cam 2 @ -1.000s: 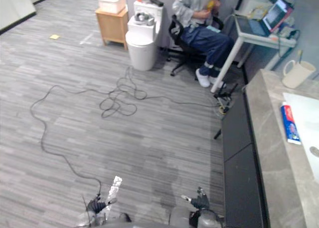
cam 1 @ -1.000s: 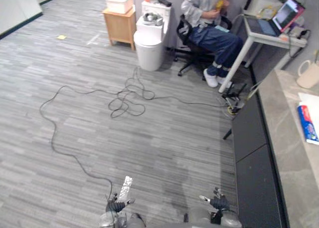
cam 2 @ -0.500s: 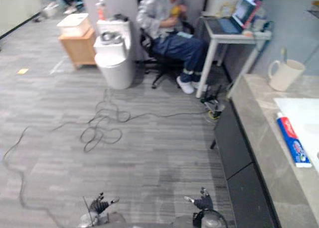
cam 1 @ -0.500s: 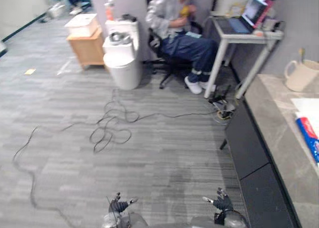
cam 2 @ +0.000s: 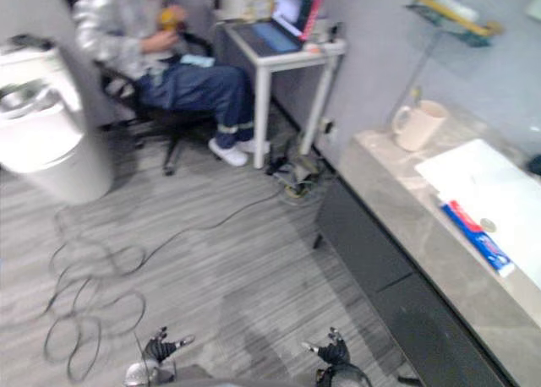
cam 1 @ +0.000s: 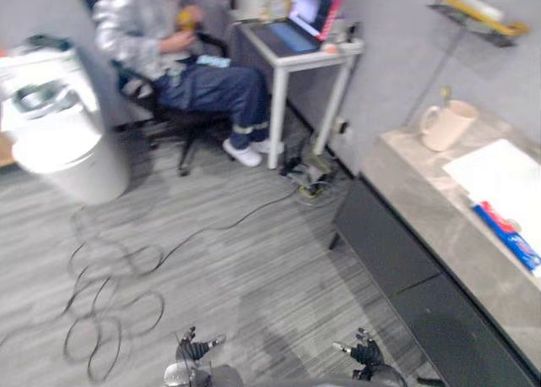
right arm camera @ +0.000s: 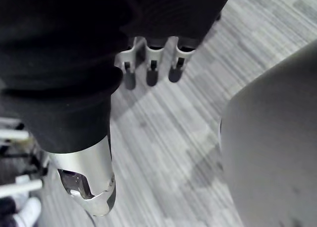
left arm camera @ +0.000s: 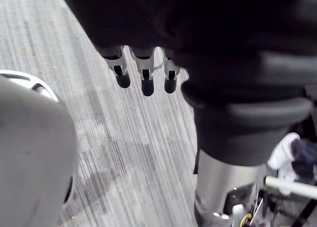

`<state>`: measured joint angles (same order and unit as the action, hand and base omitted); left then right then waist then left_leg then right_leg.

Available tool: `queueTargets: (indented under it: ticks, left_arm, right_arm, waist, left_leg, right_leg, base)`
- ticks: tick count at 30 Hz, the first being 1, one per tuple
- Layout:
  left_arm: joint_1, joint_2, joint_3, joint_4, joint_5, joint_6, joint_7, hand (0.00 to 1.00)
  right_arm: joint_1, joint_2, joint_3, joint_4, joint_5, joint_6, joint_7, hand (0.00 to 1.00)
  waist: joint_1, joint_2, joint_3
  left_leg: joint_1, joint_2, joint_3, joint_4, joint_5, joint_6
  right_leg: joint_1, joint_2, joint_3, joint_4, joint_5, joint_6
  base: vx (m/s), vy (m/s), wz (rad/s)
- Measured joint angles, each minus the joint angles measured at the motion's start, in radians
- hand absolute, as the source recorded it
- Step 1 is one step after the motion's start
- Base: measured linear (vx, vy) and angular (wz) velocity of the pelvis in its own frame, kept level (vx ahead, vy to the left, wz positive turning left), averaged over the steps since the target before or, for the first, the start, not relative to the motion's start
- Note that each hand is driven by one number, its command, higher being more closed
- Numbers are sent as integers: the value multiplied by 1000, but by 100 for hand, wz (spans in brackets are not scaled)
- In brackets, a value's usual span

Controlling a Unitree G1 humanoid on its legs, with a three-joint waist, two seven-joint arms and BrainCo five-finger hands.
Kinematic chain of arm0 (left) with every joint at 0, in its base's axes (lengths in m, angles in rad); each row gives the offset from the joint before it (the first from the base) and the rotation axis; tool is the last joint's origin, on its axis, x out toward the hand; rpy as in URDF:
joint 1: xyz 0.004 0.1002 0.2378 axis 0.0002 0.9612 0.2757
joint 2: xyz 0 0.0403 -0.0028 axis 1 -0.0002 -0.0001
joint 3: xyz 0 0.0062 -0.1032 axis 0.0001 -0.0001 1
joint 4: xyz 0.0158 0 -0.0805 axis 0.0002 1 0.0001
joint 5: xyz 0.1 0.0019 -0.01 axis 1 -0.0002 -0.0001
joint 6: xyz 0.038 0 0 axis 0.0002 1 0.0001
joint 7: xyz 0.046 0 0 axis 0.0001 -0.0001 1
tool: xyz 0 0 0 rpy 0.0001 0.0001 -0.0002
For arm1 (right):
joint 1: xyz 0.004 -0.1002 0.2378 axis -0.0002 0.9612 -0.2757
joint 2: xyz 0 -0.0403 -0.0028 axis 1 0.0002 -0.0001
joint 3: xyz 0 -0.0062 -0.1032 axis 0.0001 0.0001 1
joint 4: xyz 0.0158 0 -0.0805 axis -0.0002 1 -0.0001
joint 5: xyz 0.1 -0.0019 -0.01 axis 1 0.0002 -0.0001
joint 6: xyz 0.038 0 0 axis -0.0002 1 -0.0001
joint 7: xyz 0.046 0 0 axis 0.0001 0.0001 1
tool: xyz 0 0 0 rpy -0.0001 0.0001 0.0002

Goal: Organize washtable

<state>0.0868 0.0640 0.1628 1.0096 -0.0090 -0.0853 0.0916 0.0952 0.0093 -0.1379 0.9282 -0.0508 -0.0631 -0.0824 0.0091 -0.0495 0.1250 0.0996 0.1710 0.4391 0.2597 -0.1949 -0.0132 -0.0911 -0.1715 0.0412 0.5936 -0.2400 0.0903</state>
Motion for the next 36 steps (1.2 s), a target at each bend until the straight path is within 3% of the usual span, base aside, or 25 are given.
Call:
queueTargets:
  ticks: [2,4,5,6,7,8,9,11,12,13,15,17,19,21,23,25,27,30,32,33,34,35,36]
  left_arm:
    - [-31,2,-37,28,1,4,-1,0]
    - [-59,3,-52,45,3,8,-3,0]
    - [-55,2,-52,47,3,12,-4,0]
    - [-47,5,-51,46,5,13,-4,0]
    - [-48,-8,-51,60,7,15,-2,0]
    - [-48,-14,-61,61,16,15,-9,0]
    - [-65,-23,-67,61,26,15,-19,0]
    - [-69,-27,-60,62,31,19,-25,0]
    - [-66,-42,-41,54,41,24,-27,0]
    - [-62,-44,-34,38,42,22,-26,0]
    - [-47,-54,0,6,43,20,-26,0]
    - [-37,-53,7,-19,43,21,-24,0]
    - [-39,-53,6,-32,43,20,-23,0]
    - [-40,-53,6,-40,43,19,-22,0]
    - [-49,-56,-1,-41,42,9,-20,0]
    - [-49,-58,-5,-40,42,5,-20,0]
    - [-48,-61,-5,-38,44,5,-21,0]
    - [-60,-64,-10,-23,49,7,-24,0]
    - [-67,-68,-29,-21,50,8,-25,0]
    - [-69,-69,-35,-22,50,9,-25,0]
    - [-72,-71,-34,-20,50,11,-24,0]
    - [-64,-70,-34,-16,49,11,-24,0]
    - [-65,-69,-35,-10,50,10,-24,0]
  right_arm:
    - [-28,-18,8,1,0,-1,-1,0]
    - [-49,-33,22,1,0,0,-2,0]
    - [-46,-36,29,3,0,0,-3,0]
    - [-39,-36,34,9,-1,-1,-4,0]
    - [-60,-44,32,21,-1,-4,-4,0]
    - [-84,-60,27,35,-1,-2,-6,0]
    - [-88,-57,-4,36,0,-4,-3,0]
    - [-88,-54,-27,33,1,-2,-5,0]
    - [-70,-54,-34,19,0,1,-6,0]
    - [-53,-55,-26,2,-1,2,-7,0]
    - [-41,-46,-4,-14,0,1,-7,0]
    - [-40,-40,-1,-14,1,4,-10,0]
    - [-28,-39,-12,-13,2,9,-13,0]
    - [-29,-37,-12,-14,1,12,-19,0]
    - [-24,-37,-13,-10,1,15,-25,0]
    - [-19,-36,-12,-10,1,15,-24,0]
    - [-3,-24,-13,-12,0,16,-24,0]
    - [8,5,-30,-12,0,18,-24,0]
    - [12,10,-43,-9,0,24,-23,0]
    - [11,4,-50,-10,-1,24,-22,0]
    - [13,1,-50,-10,-1,24,-22,0]
    - [14,2,-49,-10,-1,24,-22,0]
    - [21,9,-48,-7,-1,22,-22,0]
  waist:
    - [-14,27,9]
    - [-32,40,23]
    - [-36,36,25]
    - [-41,16,25]
    - [-40,38,43]
    - [-47,65,53]
    - [-56,84,76]
    - [-52,84,81]
    - [-54,79,83]
    - [-47,75,85]
    - [-44,69,90]
    - [-39,67,92]
    - [-21,65,93]
    - [-11,58,93]
    - [2,50,87]
    - [4,52,80]
    - [7,48,59]
    - [4,16,28]
    - [6,3,24]
    - [6,10,28]
    - [5,23,34]
    - [6,21,32]
    - [11,4,22]
  left_leg:
    - [58,14,64,-67,0,0]
    - [93,23,114,-88,0,-1]
    - [121,10,141,-87,-4,-11]
    - [146,-21,151,-84,-8,-29]
    - [175,-23,139,-65,-58,-101]
    - [168,-15,112,-77,-71,-124]
    - [154,-16,98,-97,-43,-137]
    - [156,-4,112,-49,-31,-144]
    - [140,44,91,130,-27,-150]
    - [99,86,69,285,0,-147]
    - [-5,152,15,568,-8,-137]
    - [-109,166,-39,694,-27,-121]
    - [-159,146,-75,632,-42,-98]
    - [-179,93,-149,470,-53,-79]
    - [-190,-4,-332,210,-50,-84]
    - [-190,-24,-388,90,-46,-76]
    - [-163,-31,-344,21,-28,-86]
    - [-101,-58,-299,-83,42,-62]
    - [-61,-67,-283,-116,49,-52]
    - [-38,-59,-267,-120,52,-47]
    - [-7,-51,-248,-120,51,-46]
    - [15,-50,-241,-120,51,-46]
    - [26,-69,-230,-121,44,-48]
  right_leg:
    - [-123,31,-248,55,-48,-68]
    - [-205,66,-491,1,-39,-134]
    - [-205,95,-581,-142,32,-185]
    - [-187,103,-615,-258,155,-225]
    - [-153,137,-627,-309,173,-322]
    - [-146,165,-603,-331,176,-326]
    - [-132,184,-586,-345,163,-309]
    - [-111,196,-562,-332,129,-278]
    - [-57,208,-546,-345,93,-237]
    - [-13,220,-529,-370,93,-240]
    - [35,256,-474,-400,91,-241]
    - [65,289,-386,-425,91,-241]
    - [88,307,-302,-433,96,-234]
    - [109,316,-219,-437,98,-231]
    - [122,319,-128,-456,104,-223]
    - [128,328,-68,-460,103,-221]
    - [141,329,-8,-451,103,-219]
    - [139,302,21,-447,88,-187]
    - [133,291,19,-406,76,-166]
    - [99,292,15,-322,56,-137]
    - [76,287,6,-289,6,-148]
    - [83,269,0,-366,10,-137]
    - [89,221,-14,-472,149,-90]
  base:
    - [340,65,-108]
    - [314,-1,-86]
    - [297,-9,-74]
    - [400,-6,-96]
    - [330,46,-97]
    - [356,22,-96]
    - [212,14,-62]
    - [127,-44,-36]
    - [153,-84,-28]
    - [173,-104,-29]
    - [101,-66,-77]
    - [88,-12,-125]
    - [130,41,-143]
    - [163,60,-146]
    - [139,74,-122]
    - [150,87,-96]
    - [297,152,-95]
    - [299,166,-44]
    - [211,148,-24]
    - [156,213,-42]
    - [75,182,-49]
    - [107,185,-49]
    - [72,87,-31]
